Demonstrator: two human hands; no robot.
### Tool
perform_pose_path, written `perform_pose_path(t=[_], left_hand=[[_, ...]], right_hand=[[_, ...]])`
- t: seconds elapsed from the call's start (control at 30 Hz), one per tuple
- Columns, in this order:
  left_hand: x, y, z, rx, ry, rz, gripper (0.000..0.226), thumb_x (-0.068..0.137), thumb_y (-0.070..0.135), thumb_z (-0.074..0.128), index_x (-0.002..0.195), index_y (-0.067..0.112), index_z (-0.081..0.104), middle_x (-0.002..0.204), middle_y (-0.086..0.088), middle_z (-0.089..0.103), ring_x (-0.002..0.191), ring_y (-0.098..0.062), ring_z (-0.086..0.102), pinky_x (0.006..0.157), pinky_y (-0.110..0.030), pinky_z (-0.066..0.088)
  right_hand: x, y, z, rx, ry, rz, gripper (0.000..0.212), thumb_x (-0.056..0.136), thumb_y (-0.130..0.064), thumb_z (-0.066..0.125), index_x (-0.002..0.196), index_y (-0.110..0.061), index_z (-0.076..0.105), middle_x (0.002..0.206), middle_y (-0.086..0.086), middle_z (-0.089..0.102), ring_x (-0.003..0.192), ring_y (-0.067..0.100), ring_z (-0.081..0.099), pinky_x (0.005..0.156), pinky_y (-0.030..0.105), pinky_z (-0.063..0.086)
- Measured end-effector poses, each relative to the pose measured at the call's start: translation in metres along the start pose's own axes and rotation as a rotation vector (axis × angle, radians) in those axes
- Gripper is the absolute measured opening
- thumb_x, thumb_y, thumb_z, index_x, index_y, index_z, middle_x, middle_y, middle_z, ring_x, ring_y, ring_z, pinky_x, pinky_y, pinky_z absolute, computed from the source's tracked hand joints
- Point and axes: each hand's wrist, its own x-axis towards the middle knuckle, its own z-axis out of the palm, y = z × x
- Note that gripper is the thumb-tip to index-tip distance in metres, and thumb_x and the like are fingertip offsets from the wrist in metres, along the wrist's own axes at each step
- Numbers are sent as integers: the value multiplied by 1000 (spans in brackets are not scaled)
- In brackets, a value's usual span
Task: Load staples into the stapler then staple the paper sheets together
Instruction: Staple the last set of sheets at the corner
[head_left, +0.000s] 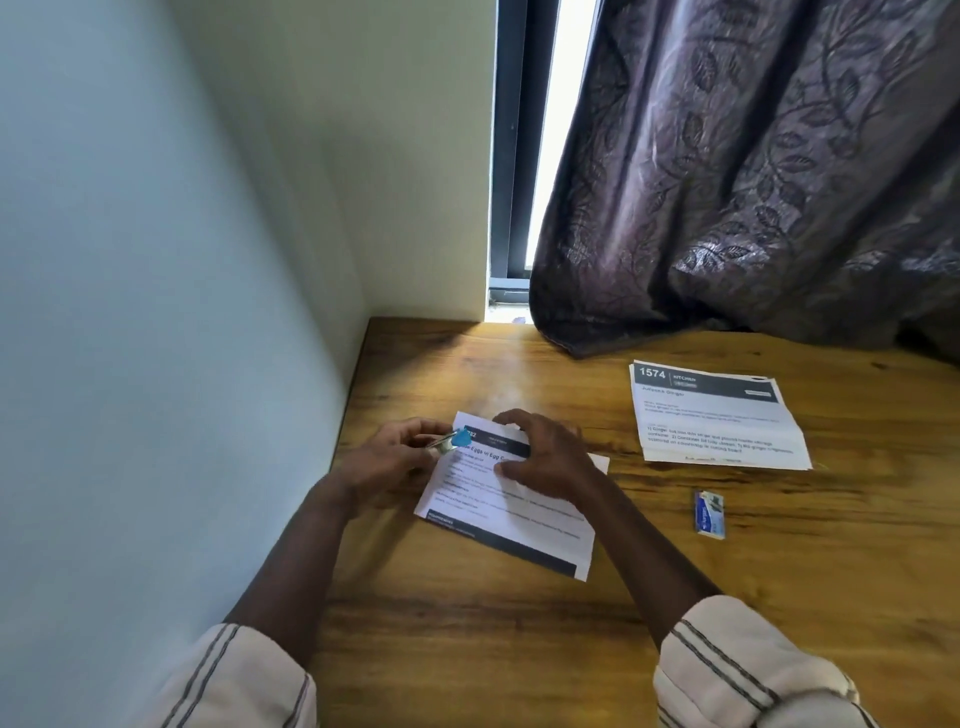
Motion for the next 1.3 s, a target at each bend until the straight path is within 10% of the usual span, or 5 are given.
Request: perform_pose_path(t=[0.13, 0.33, 0.8, 1.3], left_hand=[[3, -6, -2, -10, 45, -1, 38, 98, 3, 64, 133, 18, 64, 126, -7, 72, 106, -23, 74, 83, -38, 64], [4, -6, -6, 50, 51, 36, 50, 81, 22, 84, 128, 19, 68, 120, -4, 76, 113, -26, 72, 96, -45, 60], [23, 78, 28, 1552, 202, 335, 47, 82, 24, 85, 125, 35, 69, 118, 6, 62, 104, -19, 65, 84, -39, 59], [36, 81, 38, 1870, 92, 375, 26, 91, 41, 75, 116, 38, 70, 97, 15, 52, 86, -6, 56, 68, -25, 40]], right_hand=[[-11, 13, 39, 49, 422, -105, 35, 91, -46, 57, 118, -25, 64, 110, -4, 69, 102, 18, 61, 98, 44, 45], [-9, 16, 51, -167, 615, -280, 25, 101, -36, 43, 104, -19, 62, 90, 2, 63, 82, 23, 57, 77, 40, 46], [-13, 17, 51, -262, 694, -373, 27, 83, -26, 80, 104, -19, 64, 89, 3, 64, 79, 22, 60, 78, 38, 51], [-12, 20, 54, -205, 712, -381, 27, 84, -28, 78, 103, -18, 63, 92, 3, 66, 84, 21, 62, 85, 38, 50]])
